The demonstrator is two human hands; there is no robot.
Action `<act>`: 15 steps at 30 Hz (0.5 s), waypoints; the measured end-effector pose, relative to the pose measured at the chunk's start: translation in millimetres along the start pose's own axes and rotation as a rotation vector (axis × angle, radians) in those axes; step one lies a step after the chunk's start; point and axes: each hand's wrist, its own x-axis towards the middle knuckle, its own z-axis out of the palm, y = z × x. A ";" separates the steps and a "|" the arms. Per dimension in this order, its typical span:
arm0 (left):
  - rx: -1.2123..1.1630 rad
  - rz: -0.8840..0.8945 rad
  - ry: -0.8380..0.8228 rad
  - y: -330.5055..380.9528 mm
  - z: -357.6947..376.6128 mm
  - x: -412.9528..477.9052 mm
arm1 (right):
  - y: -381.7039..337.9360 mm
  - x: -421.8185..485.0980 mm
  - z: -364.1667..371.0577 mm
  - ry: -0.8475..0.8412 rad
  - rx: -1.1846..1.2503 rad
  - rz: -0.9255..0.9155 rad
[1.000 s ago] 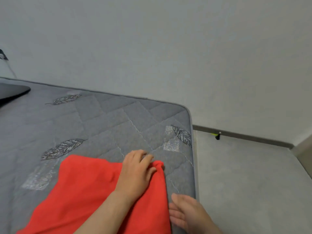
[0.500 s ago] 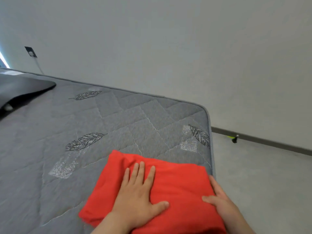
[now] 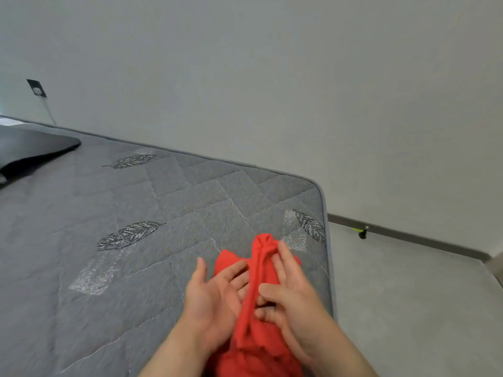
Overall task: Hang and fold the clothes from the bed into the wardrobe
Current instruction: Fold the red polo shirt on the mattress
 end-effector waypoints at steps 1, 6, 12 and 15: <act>-0.016 -0.016 -0.022 13.7 -9.4 -4.9 | 1.9 1.3 10.5 -0.029 0.103 0.063; 0.493 0.129 0.069 19.3 -40.5 -14.0 | 11.8 5.6 -18.5 0.256 -0.179 -0.068; 1.090 0.590 0.410 11.4 -37.1 3.4 | 59.7 3.7 -52.9 0.218 -1.203 -0.169; 1.237 0.396 0.408 8.6 -33.4 3.7 | 79.8 7.5 -47.5 0.395 -0.718 -0.075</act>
